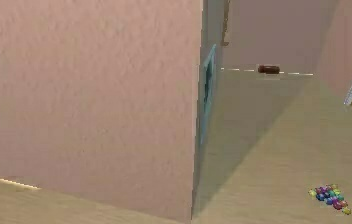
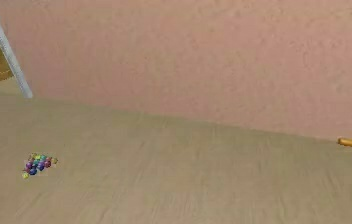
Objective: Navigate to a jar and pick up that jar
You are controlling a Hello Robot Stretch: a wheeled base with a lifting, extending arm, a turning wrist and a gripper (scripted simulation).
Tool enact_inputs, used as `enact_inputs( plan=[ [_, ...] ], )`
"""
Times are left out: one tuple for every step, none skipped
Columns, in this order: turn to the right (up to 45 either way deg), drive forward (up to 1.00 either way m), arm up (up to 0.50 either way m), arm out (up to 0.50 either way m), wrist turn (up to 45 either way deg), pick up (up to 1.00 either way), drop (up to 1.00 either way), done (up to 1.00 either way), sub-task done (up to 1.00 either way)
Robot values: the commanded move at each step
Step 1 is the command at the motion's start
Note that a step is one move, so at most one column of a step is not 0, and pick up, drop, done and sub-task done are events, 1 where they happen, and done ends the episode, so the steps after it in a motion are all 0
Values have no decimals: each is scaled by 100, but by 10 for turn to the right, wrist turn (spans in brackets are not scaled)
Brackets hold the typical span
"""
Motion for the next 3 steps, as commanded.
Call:
enact_inputs(
  plan=[
    [240, 0, 0, 0, 0, 0, 0, 0, 0],
    [0, 100, 0, 0, 0, 0, 0, 0, 0],
    [0, 65, 0, 0, 0, 0, 0, 0, 0]
  ],
)
